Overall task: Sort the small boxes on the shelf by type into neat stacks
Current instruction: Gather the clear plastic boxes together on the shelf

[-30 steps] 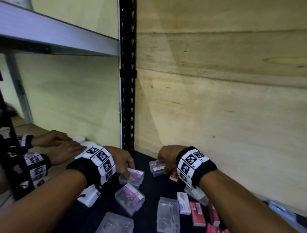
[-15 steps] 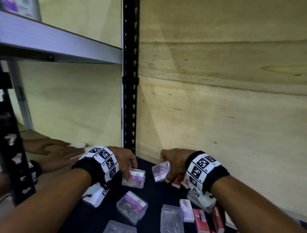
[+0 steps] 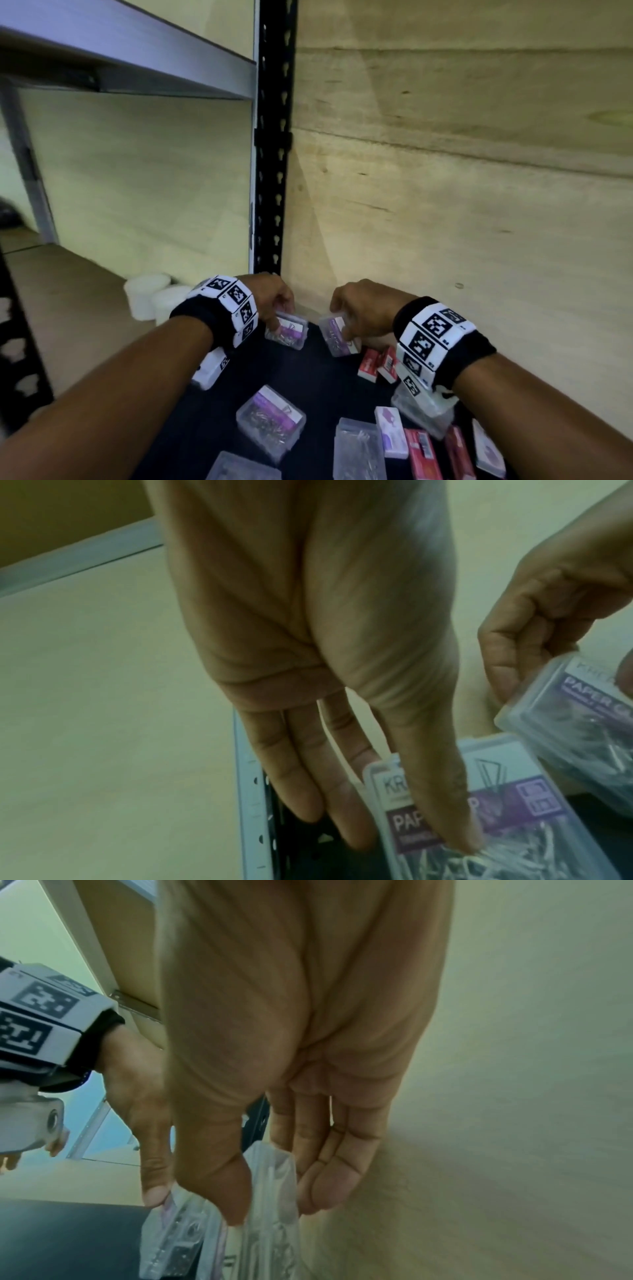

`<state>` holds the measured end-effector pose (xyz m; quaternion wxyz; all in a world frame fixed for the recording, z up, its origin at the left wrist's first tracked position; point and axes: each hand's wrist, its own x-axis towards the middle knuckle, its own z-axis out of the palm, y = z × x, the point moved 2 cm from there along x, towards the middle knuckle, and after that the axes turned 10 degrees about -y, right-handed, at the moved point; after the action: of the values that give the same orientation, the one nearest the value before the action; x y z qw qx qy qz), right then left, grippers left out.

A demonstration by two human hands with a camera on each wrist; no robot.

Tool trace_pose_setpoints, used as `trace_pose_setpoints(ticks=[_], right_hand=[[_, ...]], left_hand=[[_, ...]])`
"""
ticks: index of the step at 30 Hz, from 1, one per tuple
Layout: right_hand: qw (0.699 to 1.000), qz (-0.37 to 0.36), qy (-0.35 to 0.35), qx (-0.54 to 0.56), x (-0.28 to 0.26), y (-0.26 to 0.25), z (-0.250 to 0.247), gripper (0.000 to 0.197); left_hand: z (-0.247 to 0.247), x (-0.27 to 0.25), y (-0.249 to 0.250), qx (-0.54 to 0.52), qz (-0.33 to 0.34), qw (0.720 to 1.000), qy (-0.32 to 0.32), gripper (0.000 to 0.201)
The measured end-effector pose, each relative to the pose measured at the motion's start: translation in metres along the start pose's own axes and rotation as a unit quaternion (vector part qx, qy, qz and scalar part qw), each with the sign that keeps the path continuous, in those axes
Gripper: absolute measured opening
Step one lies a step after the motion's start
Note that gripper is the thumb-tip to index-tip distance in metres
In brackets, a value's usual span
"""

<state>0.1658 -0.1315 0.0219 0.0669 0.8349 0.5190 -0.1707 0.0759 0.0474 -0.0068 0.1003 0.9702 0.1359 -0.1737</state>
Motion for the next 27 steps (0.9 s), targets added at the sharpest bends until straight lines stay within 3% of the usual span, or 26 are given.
trace_pose_setpoints(ticks=[6,21,27], right_hand=[[0.998,-0.009,-0.027,-0.055,0.012,-0.006,0.002,0.051],[0.999,-0.013,0.015,-0.032,0.028,-0.005,0.009,0.036],[0.999,0.002,0.019,-0.031,0.03,-0.007,0.012,0.035]], left_hand=[[-0.006,0.01,-0.002,0.009,-0.003,1.0,0.026,0.039],[0.0,0.025,-0.016,0.004,0.03,0.994,0.109,0.05],[0.002,0.025,-0.014,0.058,0.031,0.988,0.136,0.037]])
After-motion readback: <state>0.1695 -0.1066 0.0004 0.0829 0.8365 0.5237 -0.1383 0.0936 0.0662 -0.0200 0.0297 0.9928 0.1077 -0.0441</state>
